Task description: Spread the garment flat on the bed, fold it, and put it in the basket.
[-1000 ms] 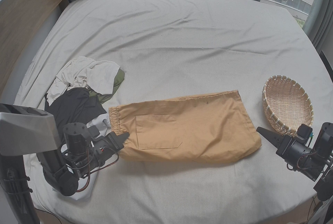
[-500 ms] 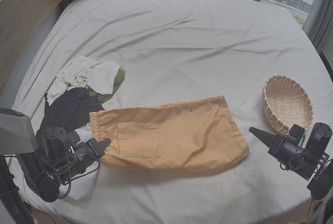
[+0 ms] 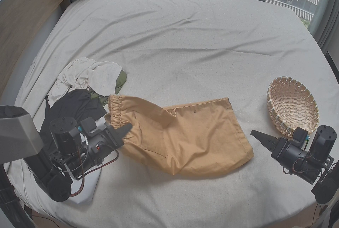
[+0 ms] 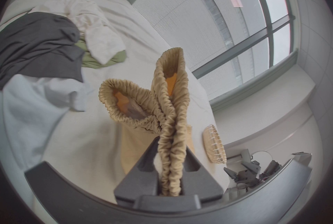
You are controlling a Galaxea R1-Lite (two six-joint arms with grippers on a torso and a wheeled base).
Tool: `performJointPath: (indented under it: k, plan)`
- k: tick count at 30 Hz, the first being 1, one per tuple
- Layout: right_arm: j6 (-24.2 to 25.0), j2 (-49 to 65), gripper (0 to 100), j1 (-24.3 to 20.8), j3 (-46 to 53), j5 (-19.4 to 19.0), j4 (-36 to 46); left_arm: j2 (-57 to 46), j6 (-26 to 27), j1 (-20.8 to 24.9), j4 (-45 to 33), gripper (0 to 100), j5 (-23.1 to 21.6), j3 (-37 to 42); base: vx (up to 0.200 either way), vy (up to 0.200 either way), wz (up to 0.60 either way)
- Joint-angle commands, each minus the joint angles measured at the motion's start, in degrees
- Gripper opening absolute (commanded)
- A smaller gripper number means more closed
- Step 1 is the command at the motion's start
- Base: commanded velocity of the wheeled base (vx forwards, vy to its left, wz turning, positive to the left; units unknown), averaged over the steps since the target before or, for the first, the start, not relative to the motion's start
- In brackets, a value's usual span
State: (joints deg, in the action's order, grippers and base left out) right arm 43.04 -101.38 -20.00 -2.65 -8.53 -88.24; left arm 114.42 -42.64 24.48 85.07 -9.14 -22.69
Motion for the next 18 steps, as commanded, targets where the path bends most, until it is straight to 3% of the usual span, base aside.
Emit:
performJointPath:
  k: [1, 8, 18]
  plan:
    - [0.29, 0.48, 100, -0.74, 0.01, 0.01, -0.01, 0.19, -0.07, 4.79, -0.25, 0, -0.09, -4.12, 0.000, 0.000, 0.00]
    - [0.99, 0.83, 100, -0.74, 0.27, 0.01, -0.01, 3.00, -0.07, 9.53, -2.45, 0, 0.18, -9.22, 0.000, 0.000, 0.00]
    - [1.25, 1.01, 100, -0.74, 0.27, -0.08, -0.01, 7.31, -0.34, 12.00, -3.06, 0, -0.26, -15.55, 0.000, 0.000, 0.00]
